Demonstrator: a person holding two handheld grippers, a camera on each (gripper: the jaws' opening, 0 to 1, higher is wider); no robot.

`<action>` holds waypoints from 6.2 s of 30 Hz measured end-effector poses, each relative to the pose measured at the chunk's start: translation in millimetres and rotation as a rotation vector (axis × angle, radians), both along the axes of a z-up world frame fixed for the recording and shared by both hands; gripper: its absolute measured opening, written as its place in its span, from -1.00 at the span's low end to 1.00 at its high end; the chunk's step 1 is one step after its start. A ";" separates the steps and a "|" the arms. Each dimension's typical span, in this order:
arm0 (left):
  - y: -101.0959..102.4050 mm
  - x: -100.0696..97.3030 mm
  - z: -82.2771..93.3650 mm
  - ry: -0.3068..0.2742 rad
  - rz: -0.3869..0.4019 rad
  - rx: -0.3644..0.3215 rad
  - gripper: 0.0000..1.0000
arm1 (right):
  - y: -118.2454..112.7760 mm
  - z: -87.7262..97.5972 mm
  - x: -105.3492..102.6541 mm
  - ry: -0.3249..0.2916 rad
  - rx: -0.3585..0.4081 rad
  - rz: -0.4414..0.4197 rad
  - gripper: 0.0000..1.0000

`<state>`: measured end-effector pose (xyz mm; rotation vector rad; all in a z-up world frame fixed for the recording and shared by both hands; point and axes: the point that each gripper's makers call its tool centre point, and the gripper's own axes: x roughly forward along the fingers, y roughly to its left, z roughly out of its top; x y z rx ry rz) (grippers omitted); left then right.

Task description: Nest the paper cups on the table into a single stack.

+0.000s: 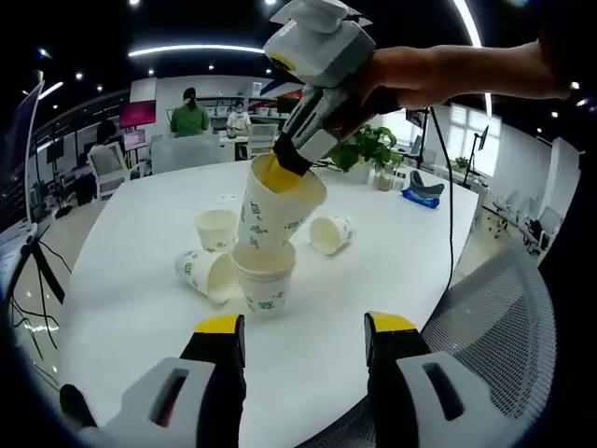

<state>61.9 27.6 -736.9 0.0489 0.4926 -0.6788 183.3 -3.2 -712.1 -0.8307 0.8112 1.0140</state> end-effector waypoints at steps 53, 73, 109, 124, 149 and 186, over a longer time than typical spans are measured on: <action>-0.5 -0.5 -2.3 0.008 -0.006 0.003 -0.01 | 3.2 -46.5 6.3 0.064 -0.091 0.014 -1.00; -0.8 -1.1 -2.2 0.010 -0.008 0.005 -0.01 | 1.4 -40.8 8.5 0.049 -0.085 0.006 -0.95; -1.2 -1.2 -4.0 0.013 -0.012 0.013 -0.01 | 22.4 -30.5 49.3 0.024 0.098 -0.114 -0.42; -0.2 -0.3 -3.7 0.017 -0.003 0.008 -0.01 | 31.8 -64.7 73.8 0.058 0.070 -0.145 -0.40; 1.3 -0.1 -7.3 0.037 0.010 0.015 -0.05 | 22.1 -108.1 99.2 0.072 -0.096 -0.103 -1.00; 5.4 3.4 -5.9 0.020 0.030 0.014 -0.03 | 4.2 18.6 47.0 -0.047 0.066 -0.031 -1.00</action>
